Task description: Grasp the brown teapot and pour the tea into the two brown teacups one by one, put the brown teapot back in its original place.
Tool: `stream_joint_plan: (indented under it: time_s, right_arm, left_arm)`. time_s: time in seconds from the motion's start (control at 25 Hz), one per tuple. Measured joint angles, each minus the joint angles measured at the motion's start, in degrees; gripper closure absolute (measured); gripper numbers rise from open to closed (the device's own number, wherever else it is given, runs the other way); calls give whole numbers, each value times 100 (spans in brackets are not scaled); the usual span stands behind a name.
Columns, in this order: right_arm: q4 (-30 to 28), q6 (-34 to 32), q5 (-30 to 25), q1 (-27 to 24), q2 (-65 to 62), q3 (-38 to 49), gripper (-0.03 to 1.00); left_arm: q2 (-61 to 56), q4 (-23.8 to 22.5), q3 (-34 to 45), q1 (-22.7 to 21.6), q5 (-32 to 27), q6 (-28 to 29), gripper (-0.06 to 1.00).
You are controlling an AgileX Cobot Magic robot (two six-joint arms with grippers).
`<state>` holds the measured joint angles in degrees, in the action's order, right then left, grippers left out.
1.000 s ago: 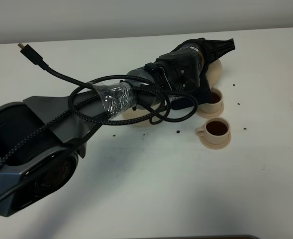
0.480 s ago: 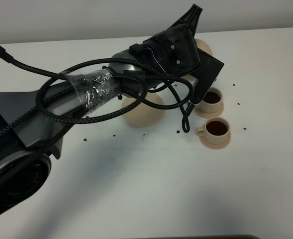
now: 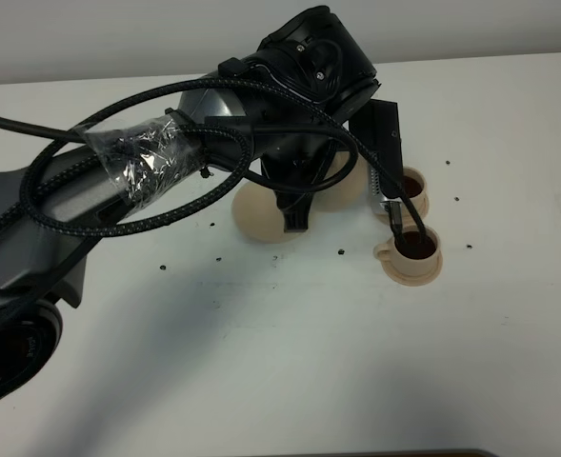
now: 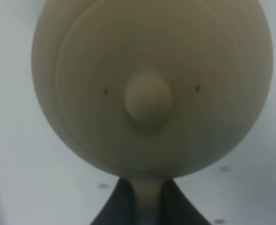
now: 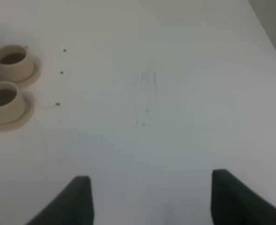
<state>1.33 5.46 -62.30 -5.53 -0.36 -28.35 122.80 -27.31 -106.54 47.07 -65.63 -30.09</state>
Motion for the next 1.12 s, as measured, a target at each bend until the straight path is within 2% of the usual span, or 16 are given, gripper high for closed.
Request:
stream_joint_plan:
  time_s: [0.2, 0.28, 0.48, 0.72, 0.8, 0.96, 1.12]
  right_arm:
    - [0, 0, 0, 0, 0, 0, 44]
    - [0, 0, 0, 0, 0, 0, 44]
    - [0, 0, 0, 0, 0, 0, 44]
    - [0, 0, 0, 0, 0, 0, 44]
    - [0, 0, 0, 0, 0, 0, 44]
    - [0, 0, 0, 0, 0, 0, 44]
    - [0, 0, 0, 0, 0, 0, 44]
  left_arm:
    - [0, 763, 0, -97, -115, 955, 81]
    - [0, 910, 0, -149, -147, 1181, 81]
    - [149, 1034, 0, -208, -83, 1538, 81]
    - [609, 1300, 0, -257, 504, 1735, 81]
    - [654, 1350, 0, -257, 537, 1740, 81]
    - [453, 1362, 0, -296, 400, 1896, 81]
    - [223, 1368, -4, -514, -67, 2594, 81]
